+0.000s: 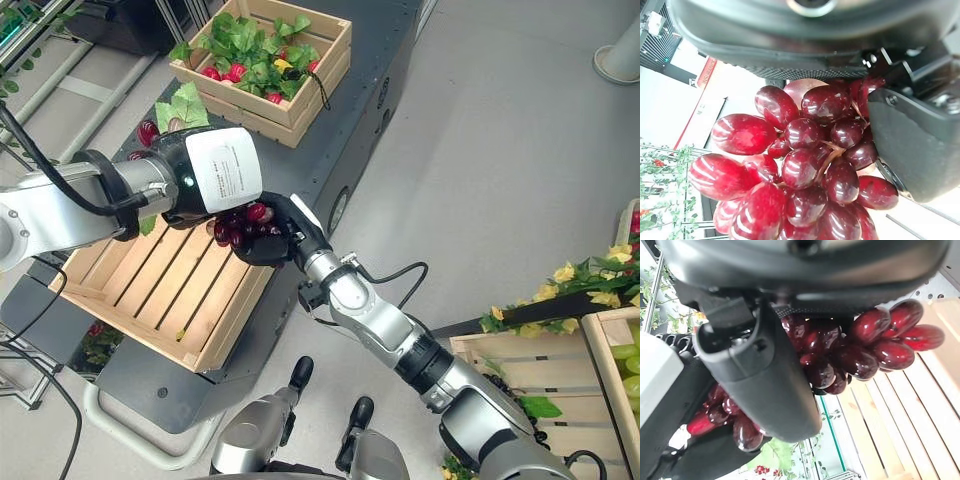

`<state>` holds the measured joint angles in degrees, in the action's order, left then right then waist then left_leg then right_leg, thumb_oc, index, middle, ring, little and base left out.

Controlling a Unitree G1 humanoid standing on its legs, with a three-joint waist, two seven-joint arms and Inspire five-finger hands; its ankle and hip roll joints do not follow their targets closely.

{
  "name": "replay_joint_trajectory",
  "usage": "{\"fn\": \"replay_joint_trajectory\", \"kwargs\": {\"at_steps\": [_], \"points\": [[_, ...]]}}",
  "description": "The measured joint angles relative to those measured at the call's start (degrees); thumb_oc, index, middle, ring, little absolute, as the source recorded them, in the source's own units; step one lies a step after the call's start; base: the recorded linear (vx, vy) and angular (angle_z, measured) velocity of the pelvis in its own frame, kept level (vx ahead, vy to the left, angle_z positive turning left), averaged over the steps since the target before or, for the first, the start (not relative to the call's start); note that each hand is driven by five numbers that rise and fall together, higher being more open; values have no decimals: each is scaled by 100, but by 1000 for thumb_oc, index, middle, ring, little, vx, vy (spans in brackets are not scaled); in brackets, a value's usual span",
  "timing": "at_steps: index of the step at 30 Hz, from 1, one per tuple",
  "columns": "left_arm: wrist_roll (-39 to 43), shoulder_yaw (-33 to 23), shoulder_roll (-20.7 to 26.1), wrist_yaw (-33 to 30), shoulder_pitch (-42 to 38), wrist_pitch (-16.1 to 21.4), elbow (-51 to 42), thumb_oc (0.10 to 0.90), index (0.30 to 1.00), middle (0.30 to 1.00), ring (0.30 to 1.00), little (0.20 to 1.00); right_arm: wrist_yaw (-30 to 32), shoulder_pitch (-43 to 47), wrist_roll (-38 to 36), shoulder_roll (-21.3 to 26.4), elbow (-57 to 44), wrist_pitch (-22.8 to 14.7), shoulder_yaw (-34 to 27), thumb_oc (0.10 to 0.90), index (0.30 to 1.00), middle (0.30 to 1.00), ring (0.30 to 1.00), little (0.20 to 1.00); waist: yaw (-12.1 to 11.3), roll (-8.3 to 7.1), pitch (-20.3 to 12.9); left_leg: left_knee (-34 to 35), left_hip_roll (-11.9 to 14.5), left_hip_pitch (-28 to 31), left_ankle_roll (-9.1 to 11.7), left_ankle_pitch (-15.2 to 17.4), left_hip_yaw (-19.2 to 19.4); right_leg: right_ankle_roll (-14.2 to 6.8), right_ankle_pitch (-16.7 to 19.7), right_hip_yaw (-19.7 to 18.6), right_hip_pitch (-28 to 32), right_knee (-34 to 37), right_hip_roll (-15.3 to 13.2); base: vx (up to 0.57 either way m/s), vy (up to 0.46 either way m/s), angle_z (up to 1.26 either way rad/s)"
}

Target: Pick up the fruits from the basket on one side to the basket on the other side

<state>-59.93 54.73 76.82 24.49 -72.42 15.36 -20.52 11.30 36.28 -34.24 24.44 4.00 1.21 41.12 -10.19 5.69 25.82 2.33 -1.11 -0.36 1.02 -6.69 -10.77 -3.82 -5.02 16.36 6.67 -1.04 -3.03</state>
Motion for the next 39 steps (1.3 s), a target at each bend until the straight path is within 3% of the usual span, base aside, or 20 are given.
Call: {"fn": "replay_joint_trajectory", "kwargs": {"at_steps": [7,8,9,14,24,29,34,39], "points": [[68,0,-1,65,0,-8,-25,400,300,300,300,300,19,0,-1,-8,18,13,0,400,300,300,300,300,4,0,0,0,0,-1,0,0,1,0,0,0,-1,0,0,0,0,0],[127,-1,-1,98,0,-46,-21,568,552,552,552,552,19,0,-1,-8,17,13,0,400,300,300,300,300,5,0,0,0,1,-1,0,0,1,0,0,0,-1,0,0,0,0,0],[148,-1,-1,118,0,-72,-22,800,900,900,900,900,19,0,-1,-9,17,13,0,400,300,300,300,300,6,0,0,0,1,-2,0,0,1,0,0,0,-2,0,1,0,0,0],[464,-5,3,151,7,-328,29,800,900,900,900,900,19,0,-54,-12,13,12,-3,400,300,300,300,300,-5,1,-1,1,-1,-9,0,0,2,0,0,0,-9,0,-1,0,0,0],[1020,-563,275,-67,549,-784,296,800,900,900,900,900,22,-103,-219,119,13,12,-44,400,300,300,300,300,-11,2,-1,12,0,-18,0,1,8,0,0,0,-21,8,-2,0,0,0],[1240,-1063,398,-371,904,-1027,608,800,900,900,900,900,50,-292,-216,186,6,12,-222,400,300,300,300,300,-12,2,-1,16,4,-24,1,1,11,0,0,-1,-26,19,1,0,0,0],[1712,-2145,414,-788,1983,-1266,1116,800,900,900,900,900,119,-741,-214,211,6,12,-646,400,300,300,300,300,-8,1,-1,42,11,-34,1,1,51,0,0,-34,-68,20,1,-8,-3,-3],[2261,-2441,397,-977,2731,-1247,1291,800,900,900,900,900,124,-915,-210,232,5,11,-798,400,300,300,300,300,4,-3,-3,74,23,-14,1,1,166,-9,8,-142,-111,17,2,-3,-8,-11]]}}
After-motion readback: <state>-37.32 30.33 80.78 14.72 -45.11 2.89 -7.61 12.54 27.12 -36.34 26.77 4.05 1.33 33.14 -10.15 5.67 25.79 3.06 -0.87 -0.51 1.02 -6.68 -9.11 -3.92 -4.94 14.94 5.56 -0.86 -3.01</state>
